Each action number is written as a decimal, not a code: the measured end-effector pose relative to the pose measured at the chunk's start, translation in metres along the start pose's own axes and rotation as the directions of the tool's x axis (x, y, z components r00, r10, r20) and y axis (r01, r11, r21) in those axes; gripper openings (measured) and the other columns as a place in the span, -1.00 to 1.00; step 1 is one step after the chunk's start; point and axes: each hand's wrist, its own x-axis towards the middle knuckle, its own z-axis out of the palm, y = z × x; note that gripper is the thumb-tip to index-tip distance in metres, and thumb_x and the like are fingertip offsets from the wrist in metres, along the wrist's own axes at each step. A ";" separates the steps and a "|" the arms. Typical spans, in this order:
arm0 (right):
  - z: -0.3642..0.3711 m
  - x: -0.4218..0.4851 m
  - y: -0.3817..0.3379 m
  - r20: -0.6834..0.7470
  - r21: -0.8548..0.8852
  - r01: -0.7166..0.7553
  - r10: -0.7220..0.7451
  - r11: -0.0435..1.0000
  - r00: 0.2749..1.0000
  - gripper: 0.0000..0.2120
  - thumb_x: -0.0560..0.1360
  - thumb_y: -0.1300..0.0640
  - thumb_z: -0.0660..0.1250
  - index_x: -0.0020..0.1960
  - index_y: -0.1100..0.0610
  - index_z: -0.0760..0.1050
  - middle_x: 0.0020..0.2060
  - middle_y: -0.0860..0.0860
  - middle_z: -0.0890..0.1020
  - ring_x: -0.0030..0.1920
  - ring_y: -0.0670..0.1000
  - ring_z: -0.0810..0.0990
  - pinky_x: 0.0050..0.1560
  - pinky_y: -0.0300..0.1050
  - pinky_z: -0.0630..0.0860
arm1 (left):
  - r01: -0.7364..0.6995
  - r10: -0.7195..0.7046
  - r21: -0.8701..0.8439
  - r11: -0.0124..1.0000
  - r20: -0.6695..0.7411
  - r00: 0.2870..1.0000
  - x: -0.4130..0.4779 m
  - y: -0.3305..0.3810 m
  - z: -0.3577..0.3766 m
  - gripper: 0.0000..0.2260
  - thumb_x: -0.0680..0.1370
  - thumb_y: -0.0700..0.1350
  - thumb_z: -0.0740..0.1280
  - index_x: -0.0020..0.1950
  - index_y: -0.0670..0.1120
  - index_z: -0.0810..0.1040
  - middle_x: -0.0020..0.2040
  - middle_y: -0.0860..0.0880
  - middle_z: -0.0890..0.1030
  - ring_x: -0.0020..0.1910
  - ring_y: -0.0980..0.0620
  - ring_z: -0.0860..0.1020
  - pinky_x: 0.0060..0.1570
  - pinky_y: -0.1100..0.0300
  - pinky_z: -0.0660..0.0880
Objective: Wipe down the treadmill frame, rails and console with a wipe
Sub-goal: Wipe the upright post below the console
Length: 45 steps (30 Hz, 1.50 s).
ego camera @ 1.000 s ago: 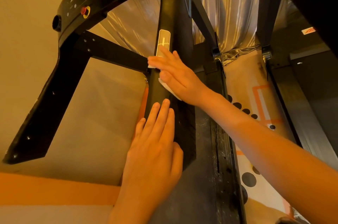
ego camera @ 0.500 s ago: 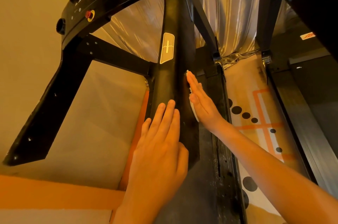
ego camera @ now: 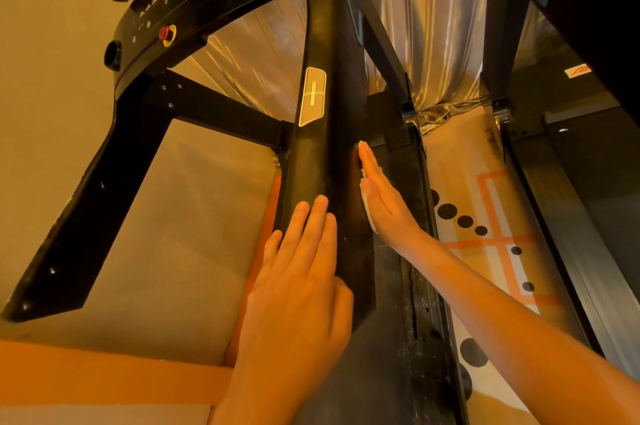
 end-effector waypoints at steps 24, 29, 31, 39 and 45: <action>-0.006 0.032 -0.030 0.091 -0.044 0.193 -0.188 0.980 0.978 -0.47 0.75 0.09 -0.04 0.68 0.06 -0.11 0.67 -0.07 -0.07 0.64 -0.11 -0.16 0.63 -0.10 -0.19 | 0.131 -0.110 -0.139 0.982 0.153 0.982 -0.002 0.006 -0.015 -0.44 0.63 0.06 0.11 0.64 0.06 0.13 0.66 0.13 0.05 0.62 0.16 -0.06 0.47 -0.11 0.10; -0.017 0.036 -0.028 0.137 -0.083 0.242 -0.230 0.967 0.964 -0.49 0.75 0.17 0.00 0.65 0.07 -0.07 0.67 -0.01 -0.02 0.65 -0.07 -0.11 0.60 -0.20 -0.18 | 0.155 -0.132 -0.200 0.967 0.124 0.983 -0.002 0.008 -0.017 -0.44 0.61 0.04 0.12 0.63 0.03 0.21 0.65 0.15 0.10 0.62 0.17 0.00 0.48 -0.14 0.06; -0.020 0.047 -0.043 0.170 -0.102 0.335 -0.315 0.937 0.934 -0.52 0.74 0.20 0.02 0.65 0.15 0.04 0.65 0.06 0.07 0.65 -0.04 -0.07 0.62 -0.13 -0.16 | 0.165 -0.143 -0.198 0.966 0.123 0.982 -0.002 0.008 -0.017 -0.45 0.61 0.04 0.13 0.62 0.02 0.24 0.64 0.13 0.13 0.62 0.18 0.01 0.47 -0.15 0.07; -0.015 0.085 -0.082 0.411 -0.259 0.614 -0.490 0.746 0.769 -0.56 0.70 0.03 0.02 0.34 0.17 0.58 0.34 0.06 0.60 0.55 0.08 0.33 0.63 0.00 -0.12 | 0.149 -0.127 -0.211 0.966 0.116 0.985 0.000 0.006 -0.015 -0.45 0.61 0.05 0.13 0.61 0.04 0.23 0.63 0.10 0.17 0.62 0.16 -0.01 0.43 -0.15 0.19; -0.015 0.050 -0.061 0.198 -0.152 0.472 -0.441 0.868 0.875 -0.54 0.71 0.10 0.01 0.57 0.21 0.28 0.58 0.12 0.30 0.64 0.03 0.09 0.64 0.04 -0.13 | 0.064 -0.032 -0.248 0.967 0.132 0.991 -0.003 -0.003 -0.016 -0.44 0.62 0.03 0.13 0.63 0.04 0.16 0.66 0.12 0.09 0.63 0.13 -0.01 0.47 -0.08 0.03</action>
